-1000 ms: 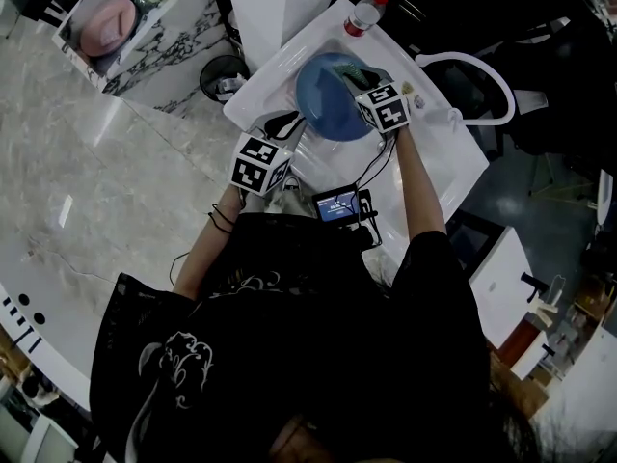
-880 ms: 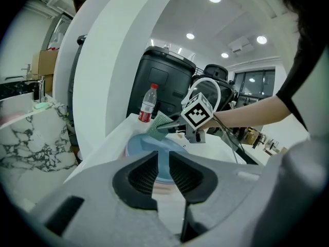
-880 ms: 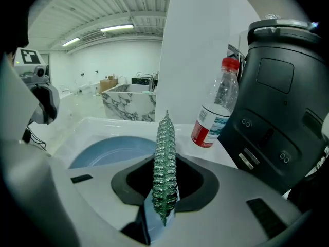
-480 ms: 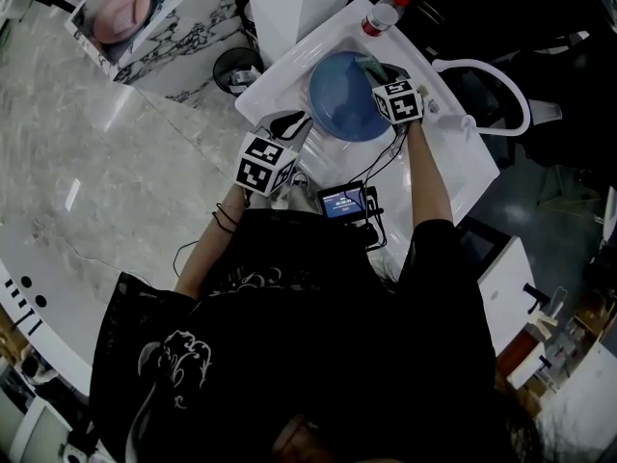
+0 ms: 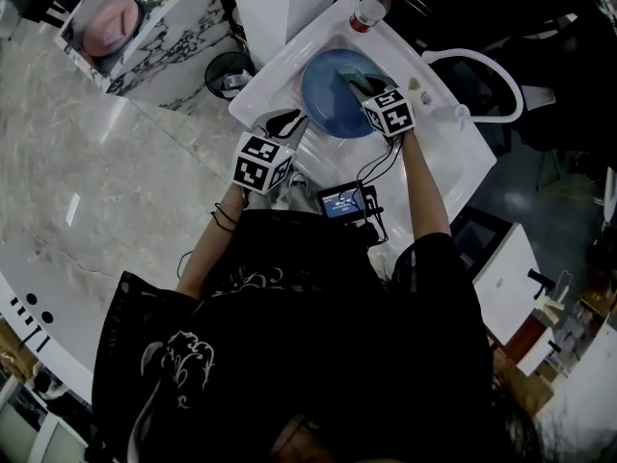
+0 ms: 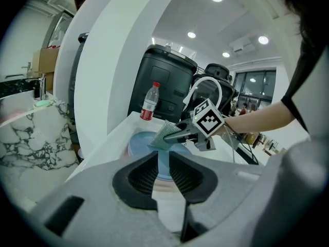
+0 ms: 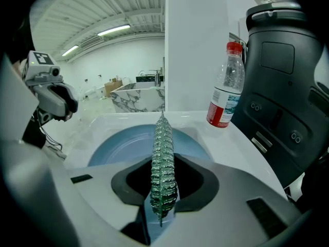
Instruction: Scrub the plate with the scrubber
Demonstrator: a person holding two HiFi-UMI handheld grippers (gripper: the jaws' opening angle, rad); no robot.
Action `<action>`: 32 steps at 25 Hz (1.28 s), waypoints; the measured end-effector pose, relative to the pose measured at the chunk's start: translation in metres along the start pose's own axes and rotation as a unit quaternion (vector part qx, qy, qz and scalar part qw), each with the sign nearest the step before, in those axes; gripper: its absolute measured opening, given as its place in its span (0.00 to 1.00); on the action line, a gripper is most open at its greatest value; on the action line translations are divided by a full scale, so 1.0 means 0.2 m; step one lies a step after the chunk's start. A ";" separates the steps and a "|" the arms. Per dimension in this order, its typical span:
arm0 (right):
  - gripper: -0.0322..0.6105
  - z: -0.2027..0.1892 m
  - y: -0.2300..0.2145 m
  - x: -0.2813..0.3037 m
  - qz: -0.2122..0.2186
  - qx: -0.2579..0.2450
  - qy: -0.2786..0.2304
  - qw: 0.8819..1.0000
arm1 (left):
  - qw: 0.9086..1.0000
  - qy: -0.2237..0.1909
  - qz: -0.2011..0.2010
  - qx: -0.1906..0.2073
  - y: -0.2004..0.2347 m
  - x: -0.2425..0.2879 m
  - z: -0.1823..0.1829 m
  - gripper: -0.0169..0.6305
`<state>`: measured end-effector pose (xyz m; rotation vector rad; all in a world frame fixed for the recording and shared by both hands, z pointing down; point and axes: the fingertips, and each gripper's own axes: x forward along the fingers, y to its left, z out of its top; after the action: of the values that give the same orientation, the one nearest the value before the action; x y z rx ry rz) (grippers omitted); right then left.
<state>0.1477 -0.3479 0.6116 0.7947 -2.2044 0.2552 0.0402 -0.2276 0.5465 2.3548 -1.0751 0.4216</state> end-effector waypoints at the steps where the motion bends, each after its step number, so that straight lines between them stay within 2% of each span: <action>1: 0.19 0.00 0.03 -0.01 0.008 0.001 0.000 1.000 | 1.000 -0.001 -0.001 0.000 0.00 0.00 0.00 0.12; 15: 0.19 -0.08 0.50 -0.19 0.111 0.012 0.012 0.994 | 1.000 -0.002 -0.027 0.008 -0.04 0.06 0.02 0.12; 20: 0.19 -0.07 0.54 -0.20 0.126 -0.002 0.020 0.992 | 0.999 -0.003 -0.036 0.013 -0.07 0.08 0.04 0.12; 23: 0.19 -0.06 0.46 -0.19 0.111 -0.016 0.019 0.994 | 0.999 -0.003 -0.038 0.013 -0.08 0.09 0.05 0.12; 27: 0.19 -0.03 0.27 -0.17 0.060 -0.044 0.022 0.997 | 0.999 -0.005 -0.033 0.012 -0.07 0.09 0.06 0.12; 32: 0.19 0.00 0.02 -0.12 0.003 -0.100 0.046 0.994 | 1.000 0.000 -0.023 0.005 -0.03 0.08 0.05 0.12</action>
<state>0.1576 -0.3324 0.5944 0.6535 -2.1076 0.0705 0.0562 -0.2392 0.5447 2.3845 -1.0181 0.4113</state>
